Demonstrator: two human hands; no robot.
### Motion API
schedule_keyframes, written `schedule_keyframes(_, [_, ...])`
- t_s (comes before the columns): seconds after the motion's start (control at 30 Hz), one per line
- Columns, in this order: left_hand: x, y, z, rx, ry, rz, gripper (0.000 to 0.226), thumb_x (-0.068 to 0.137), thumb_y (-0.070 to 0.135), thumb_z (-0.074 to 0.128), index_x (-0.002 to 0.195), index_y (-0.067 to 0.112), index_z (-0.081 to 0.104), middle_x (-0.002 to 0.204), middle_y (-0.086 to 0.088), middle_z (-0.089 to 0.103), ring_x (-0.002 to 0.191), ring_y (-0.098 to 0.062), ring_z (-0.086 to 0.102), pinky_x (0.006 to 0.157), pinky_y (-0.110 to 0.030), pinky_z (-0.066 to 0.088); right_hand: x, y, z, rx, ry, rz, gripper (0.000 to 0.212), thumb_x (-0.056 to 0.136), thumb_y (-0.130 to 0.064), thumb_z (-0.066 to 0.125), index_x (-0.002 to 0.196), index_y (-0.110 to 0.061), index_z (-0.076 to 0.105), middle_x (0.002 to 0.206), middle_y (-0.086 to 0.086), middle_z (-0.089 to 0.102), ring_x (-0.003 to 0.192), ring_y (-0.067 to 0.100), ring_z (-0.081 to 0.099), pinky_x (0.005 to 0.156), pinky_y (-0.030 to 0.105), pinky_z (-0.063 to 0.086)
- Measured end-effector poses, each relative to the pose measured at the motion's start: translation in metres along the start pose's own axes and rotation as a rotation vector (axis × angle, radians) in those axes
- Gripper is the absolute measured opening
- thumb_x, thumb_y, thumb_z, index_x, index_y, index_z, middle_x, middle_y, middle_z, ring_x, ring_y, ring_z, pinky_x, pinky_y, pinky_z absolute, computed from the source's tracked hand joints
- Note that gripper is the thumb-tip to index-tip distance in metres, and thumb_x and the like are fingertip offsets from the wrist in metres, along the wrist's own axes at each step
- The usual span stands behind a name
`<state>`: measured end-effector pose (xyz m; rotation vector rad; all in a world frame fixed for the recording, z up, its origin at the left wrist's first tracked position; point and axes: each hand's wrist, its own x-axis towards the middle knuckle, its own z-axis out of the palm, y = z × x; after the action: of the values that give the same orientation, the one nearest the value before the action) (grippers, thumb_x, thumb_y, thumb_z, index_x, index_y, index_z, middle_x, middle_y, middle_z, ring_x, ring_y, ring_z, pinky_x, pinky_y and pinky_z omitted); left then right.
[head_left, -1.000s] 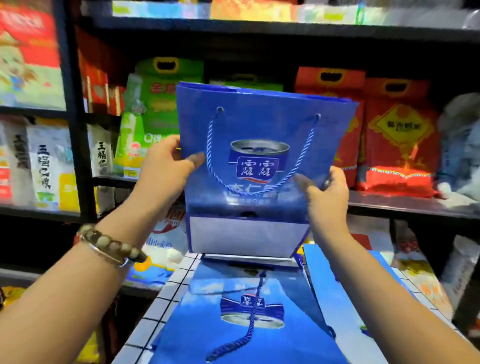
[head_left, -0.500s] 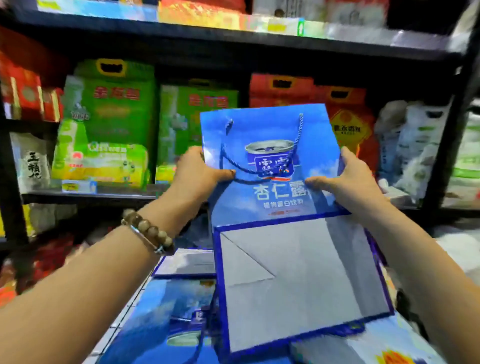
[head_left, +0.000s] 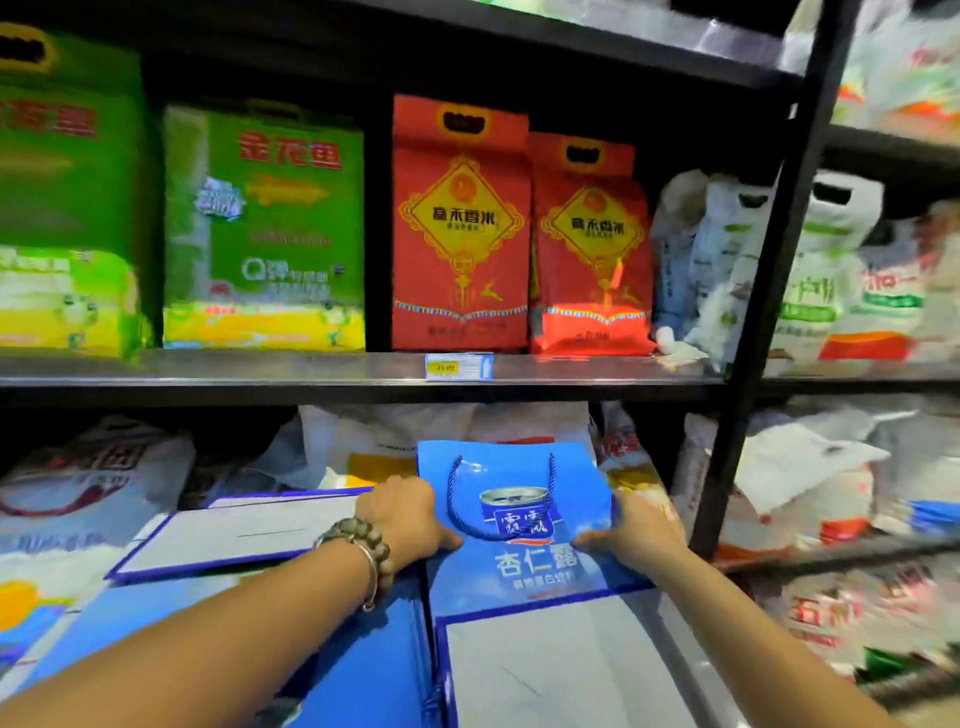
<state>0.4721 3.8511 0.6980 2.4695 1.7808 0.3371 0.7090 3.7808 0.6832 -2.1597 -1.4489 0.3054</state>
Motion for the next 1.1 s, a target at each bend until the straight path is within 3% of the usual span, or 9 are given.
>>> schedule_keyframes(0.1, [-0.001, -0.002, 0.011, 0.29, -0.03, -0.003, 0.058, 0.069, 0.068, 0.057, 0.102, 0.021, 0.062, 0.107, -0.005, 0.045, 0.106, -0.023, 0.042, 0.083, -0.033, 0.034, 0.002, 0.004, 0.021, 0.009, -0.005, 0.01, 0.052, 0.074, -0.031, 0.075, 0.116, -0.014, 0.049, 0.118, 0.002, 0.06, 0.086, 0.01, 0.048, 0.051, 0.017, 0.032])
schedule_keyframes(0.23, [-0.003, 0.001, 0.02, 0.375, -0.024, 0.025, 0.06, 0.075, 0.066, 0.052, 0.109, 0.017, 0.058, 0.114, -0.007, 0.047, 0.108, -0.024, 0.042, 0.086, -0.035, 0.034, 0.003, 0.009, 0.034, 0.015, 0.072, 0.038, 0.062, 0.066, -0.04, 0.078, 0.114, -0.017, 0.047, 0.116, 0.002, 0.061, 0.093, 0.017, 0.059, 0.073, 0.031, 0.05])
schedule_keyframes(0.33, [-0.007, 0.012, 0.014, 0.497, 0.156, 0.138, 0.046, 0.086, 0.043, 0.052, 0.119, 0.011, 0.047, 0.119, -0.009, 0.042, 0.11, -0.026, 0.04, 0.09, -0.035, 0.033, -0.001, 0.013, 0.036, -0.114, 0.158, 0.055, 0.074, 0.06, -0.055, 0.076, 0.117, -0.018, 0.044, 0.118, 0.002, 0.058, 0.103, 0.02, 0.057, 0.086, 0.037, 0.048])
schedule_keyframes(0.4, [-0.007, 0.024, 0.011, 0.397, 0.186, 0.258, 0.035, 0.09, 0.019, 0.048, 0.123, 0.008, 0.042, 0.125, -0.01, 0.041, 0.114, -0.026, 0.04, 0.093, -0.034, 0.036, -0.003, 0.01, 0.035, -0.195, 0.206, 0.009, 0.08, 0.065, -0.055, 0.073, 0.126, -0.019, 0.037, 0.128, 0.001, 0.048, 0.116, 0.019, 0.048, 0.094, 0.034, 0.04])
schedule_keyframes(0.47, [-0.01, 0.038, 0.019, 0.165, 0.026, 0.291, 0.039, 0.09, 0.024, 0.048, 0.125, 0.008, 0.041, 0.13, -0.011, 0.039, 0.118, -0.027, 0.04, 0.097, -0.036, 0.038, -0.004, 0.002, 0.034, -0.251, 0.25, -0.108, 0.08, 0.072, -0.049, 0.07, 0.133, -0.019, 0.03, 0.138, 0.001, 0.038, 0.126, 0.018, 0.038, 0.1, 0.034, 0.033])
schedule_keyframes(0.57, [-0.02, 0.057, 0.047, 0.086, -0.253, 0.215, 0.066, 0.092, 0.046, 0.04, 0.143, 0.008, 0.021, 0.151, -0.012, 0.015, 0.137, -0.032, 0.019, 0.111, -0.044, 0.024, -0.006, -0.009, 0.04, -0.337, 0.134, -0.242, 0.066, 0.086, -0.047, 0.055, 0.139, -0.017, 0.029, 0.146, 0.003, 0.031, 0.132, 0.019, 0.031, 0.106, 0.034, 0.03])
schedule_keyframes(0.67, [-0.025, 0.062, 0.075, 0.13, -0.289, 0.151, 0.07, 0.095, 0.05, 0.027, 0.148, 0.012, 0.0, 0.156, -0.008, -0.01, 0.143, -0.029, -0.007, 0.116, -0.047, 0.006, -0.009, -0.006, 0.056, -0.398, -0.081, -0.249, 0.056, 0.096, -0.045, 0.035, 0.143, -0.017, 0.025, 0.152, 0.003, 0.022, 0.14, 0.022, 0.018, 0.113, 0.039, 0.019])
schedule_keyframes(0.83, [-0.025, 0.056, 0.091, 0.09, -0.283, 0.162, 0.068, 0.096, 0.049, 0.022, 0.148, 0.014, -0.004, 0.155, -0.007, -0.015, 0.143, -0.025, -0.013, 0.116, -0.044, -0.001, -0.011, 0.005, 0.071, -0.446, -0.24, -0.203, 0.065, 0.096, -0.051, 0.021, 0.148, -0.018, -0.001, 0.156, 0.002, -0.009, 0.144, 0.022, -0.008, 0.116, 0.044, 0.0])
schedule_keyframes(1.1, [-0.023, 0.06, 0.072, 0.174, -0.377, 0.167, 0.072, 0.094, 0.056, 0.019, 0.148, 0.013, -0.002, 0.156, -0.008, -0.011, 0.143, -0.024, -0.01, 0.114, -0.045, -0.005, -0.011, 0.002, 0.073, -0.453, -0.283, -0.167, 0.073, 0.093, -0.058, 0.02, 0.147, -0.017, -0.009, 0.155, 0.003, -0.016, 0.142, 0.021, -0.014, 0.115, 0.044, -0.004])
